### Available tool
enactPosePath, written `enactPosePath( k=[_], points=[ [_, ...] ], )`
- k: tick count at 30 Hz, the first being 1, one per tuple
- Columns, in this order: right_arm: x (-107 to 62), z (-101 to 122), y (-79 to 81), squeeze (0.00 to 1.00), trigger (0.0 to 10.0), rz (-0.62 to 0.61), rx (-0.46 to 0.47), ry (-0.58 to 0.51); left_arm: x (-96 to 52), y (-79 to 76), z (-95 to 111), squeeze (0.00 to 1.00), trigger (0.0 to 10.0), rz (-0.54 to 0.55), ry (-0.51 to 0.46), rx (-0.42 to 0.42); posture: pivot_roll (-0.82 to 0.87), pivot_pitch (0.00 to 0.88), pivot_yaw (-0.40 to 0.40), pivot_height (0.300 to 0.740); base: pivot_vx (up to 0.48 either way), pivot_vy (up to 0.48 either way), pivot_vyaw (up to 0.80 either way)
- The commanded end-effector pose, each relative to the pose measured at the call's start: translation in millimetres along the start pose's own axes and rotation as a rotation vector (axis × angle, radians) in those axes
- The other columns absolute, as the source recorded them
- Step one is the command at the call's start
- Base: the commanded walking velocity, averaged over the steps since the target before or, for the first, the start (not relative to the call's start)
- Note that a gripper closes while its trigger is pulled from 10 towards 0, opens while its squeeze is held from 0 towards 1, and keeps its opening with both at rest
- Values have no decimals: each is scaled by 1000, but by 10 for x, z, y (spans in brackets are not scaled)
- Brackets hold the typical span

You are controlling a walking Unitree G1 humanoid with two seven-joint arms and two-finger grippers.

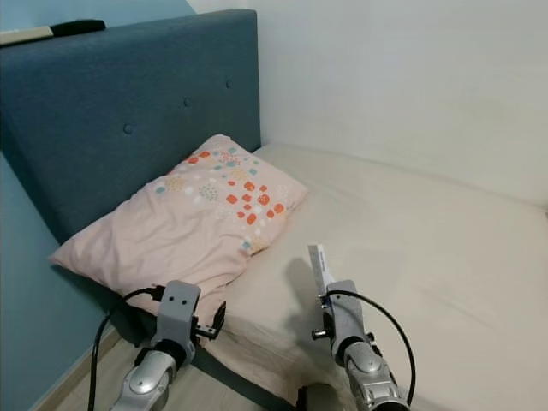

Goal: Clean up the room

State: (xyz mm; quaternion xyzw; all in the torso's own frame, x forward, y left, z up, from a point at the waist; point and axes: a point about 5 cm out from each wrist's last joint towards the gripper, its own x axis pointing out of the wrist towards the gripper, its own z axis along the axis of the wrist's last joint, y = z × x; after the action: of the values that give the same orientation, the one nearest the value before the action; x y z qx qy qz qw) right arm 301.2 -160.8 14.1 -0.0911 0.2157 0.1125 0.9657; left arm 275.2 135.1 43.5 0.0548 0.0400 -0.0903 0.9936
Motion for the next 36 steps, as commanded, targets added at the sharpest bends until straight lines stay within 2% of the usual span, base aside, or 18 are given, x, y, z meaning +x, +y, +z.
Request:
enactPosePath(
  k=[1,2,3,4,5,6,7,9,10,11,12,14,18,20,22,25,31,36],
  points=[
    [77,203,-10,0,10000,97,-204,3,-29,29,-9,0,10000,-2,6,16,-9,85,-53,601,0,0,0],
    [77,203,-10,0,10000,97,-204,3,-29,29,-9,0,10000,-2,6,16,-9,85,-53,601,0,0,0],
    [103,253,-31,0,10000,139,-333,34,-33,42,2,0,10000,-1,2,20,-9,87,-54,601,0,0,0],
    [103,253,-31,0,10000,139,-333,34,-33,42,2,0,10000,-1,2,20,-9,87,-54,601,0,0,0],
    [122,282,-76,0,10000,158,-447,77,-37,56,19,0,10000,-1,-5,24,-8,94,-59,601,0,0,0],
    [122,282,-76,0,10000,158,-447,77,-37,56,19,0,10000,-1,-5,24,-8,94,-59,601,0,0,0],
    [136,311,-136,0,10000,157,-517,112,-39,62,46,0,10000,-4,-16,23,-9,101,-62,601,0,0,0],
    [154,372,-219,0,10000,160,-592,157,-39,51,102,0,10000,-27,-38,23,-7,111,-70,601,0,0,0],
    [154,372,-219,0,10000,160,-592,157,-39,51,102,0,10000,-27,-38,23,-7,111,-70,601,0,0,0],
    [168,437,-266,0,10000,194,-687,200,-40,11,176,0,10000,-74,-69,32,-7,116,-77,601,0,0,0],
    [168,437,-266,0,10000,194,-687,200,-40,11,176,0,10000,-74,-69,32,-7,116,-77,601,0,0,0],
    [184,485,-280,0,10000,207,-754,231,-44,-36,256,0,10000,-123,-107,36,-6,132,-88,601,0,0,0],
    [206,525,-254,0,10000,204,-792,232,-62,-96,330,0,10000,-177,-147,40,1,145,-95,601,0,0,0],
    [252,617,-193,0,10000,159,-798,195,-112,-201,424,0,10000,-266,-203,57,10,167,-103,601,0,0,0],
    [263,642,-171,0,10000,151,-805,180,-122,-226,444,0,10000,-287,-216,60,10,167,-103,601,0,0,0],
    [286,693,-122,0,10000,133,-877,153,-153,-277,528,0,10000,-334,-253,77,19,202,-109,601,0,0,0],
    [306,760,-123,0,10000,82,-979,130,-150,-223,634,0,10000,-318,-263,64,29,252,-122,601,0,0,0],
    [326,793,5,0,10000,119,-965,80,-140,-132,715,0,10000,-269,-264,46,37,292,-135,601,0,0,0]
  ],
)
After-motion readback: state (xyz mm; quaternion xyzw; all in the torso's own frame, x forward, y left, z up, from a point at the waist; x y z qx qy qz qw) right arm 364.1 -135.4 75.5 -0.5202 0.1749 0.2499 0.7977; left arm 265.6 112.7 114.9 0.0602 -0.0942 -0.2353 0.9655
